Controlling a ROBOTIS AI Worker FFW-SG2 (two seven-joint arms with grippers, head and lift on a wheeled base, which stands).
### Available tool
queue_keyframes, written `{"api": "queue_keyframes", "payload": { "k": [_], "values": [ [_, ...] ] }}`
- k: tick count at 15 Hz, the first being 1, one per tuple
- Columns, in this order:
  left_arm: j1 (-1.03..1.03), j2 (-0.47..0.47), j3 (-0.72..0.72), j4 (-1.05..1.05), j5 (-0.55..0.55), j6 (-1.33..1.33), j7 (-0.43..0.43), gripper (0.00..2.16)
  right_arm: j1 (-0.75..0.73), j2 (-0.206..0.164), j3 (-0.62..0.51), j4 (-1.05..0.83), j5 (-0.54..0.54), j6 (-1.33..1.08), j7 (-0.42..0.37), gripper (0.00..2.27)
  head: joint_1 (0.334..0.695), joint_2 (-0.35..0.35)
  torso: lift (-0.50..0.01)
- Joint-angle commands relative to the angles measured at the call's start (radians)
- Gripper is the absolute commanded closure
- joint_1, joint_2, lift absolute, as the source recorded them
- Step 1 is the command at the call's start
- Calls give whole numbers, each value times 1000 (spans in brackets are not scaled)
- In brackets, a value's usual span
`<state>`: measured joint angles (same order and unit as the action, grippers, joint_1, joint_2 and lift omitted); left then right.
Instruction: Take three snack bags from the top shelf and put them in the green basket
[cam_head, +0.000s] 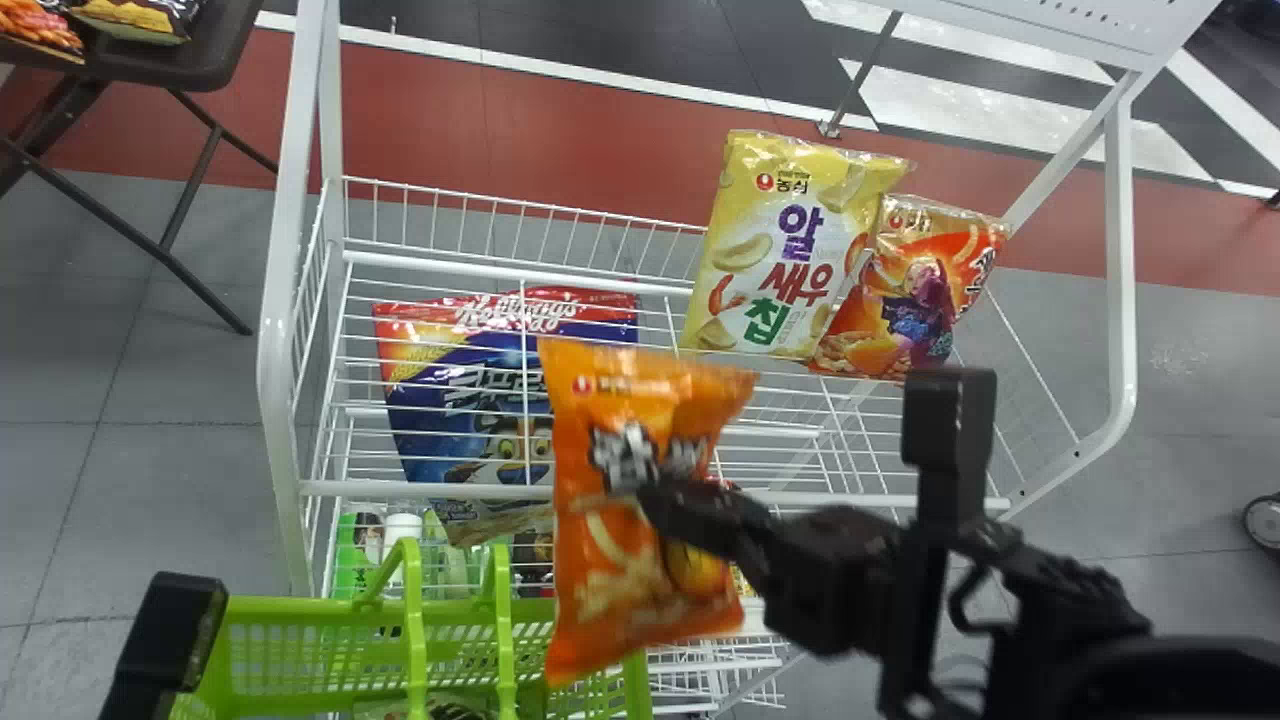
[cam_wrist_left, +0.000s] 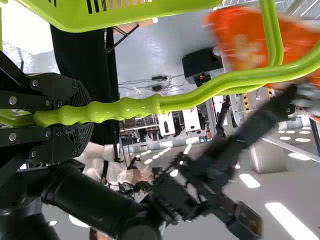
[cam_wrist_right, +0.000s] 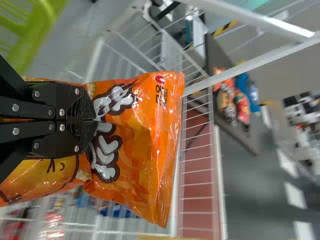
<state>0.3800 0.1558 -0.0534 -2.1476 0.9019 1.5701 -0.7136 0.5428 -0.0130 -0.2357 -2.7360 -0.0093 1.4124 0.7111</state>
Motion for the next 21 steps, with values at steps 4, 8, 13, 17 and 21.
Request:
{"api": "queue_keyframes", "payload": {
  "k": [4, 8, 13, 17, 21],
  "values": [
    [-3, -12, -19, 0, -8, 1, 22, 1605, 143, 14, -59, -48, -46, 160, 110, 2243, 695, -350, -28],
    [-4, -10, -37, -6, -11, 1, 28, 1605, 186, 14, 59, 16, -32, 160, 111, 2243, 695, -350, -28],
    [16, -1, -48, -49, -8, 1, 40, 1605, 137, 5, 185, 108, -26, 160, 122, 2243, 695, -350, -28],
    [22, 1, -60, -58, -9, 1, 46, 1605, 112, 7, 193, 234, -49, 160, 183, 1858, 695, -350, -28],
    [17, -6, -69, -58, -9, 1, 46, 1605, 141, 7, 105, 234, -44, 145, 186, 2, 695, -350, -28]
  ]
}}
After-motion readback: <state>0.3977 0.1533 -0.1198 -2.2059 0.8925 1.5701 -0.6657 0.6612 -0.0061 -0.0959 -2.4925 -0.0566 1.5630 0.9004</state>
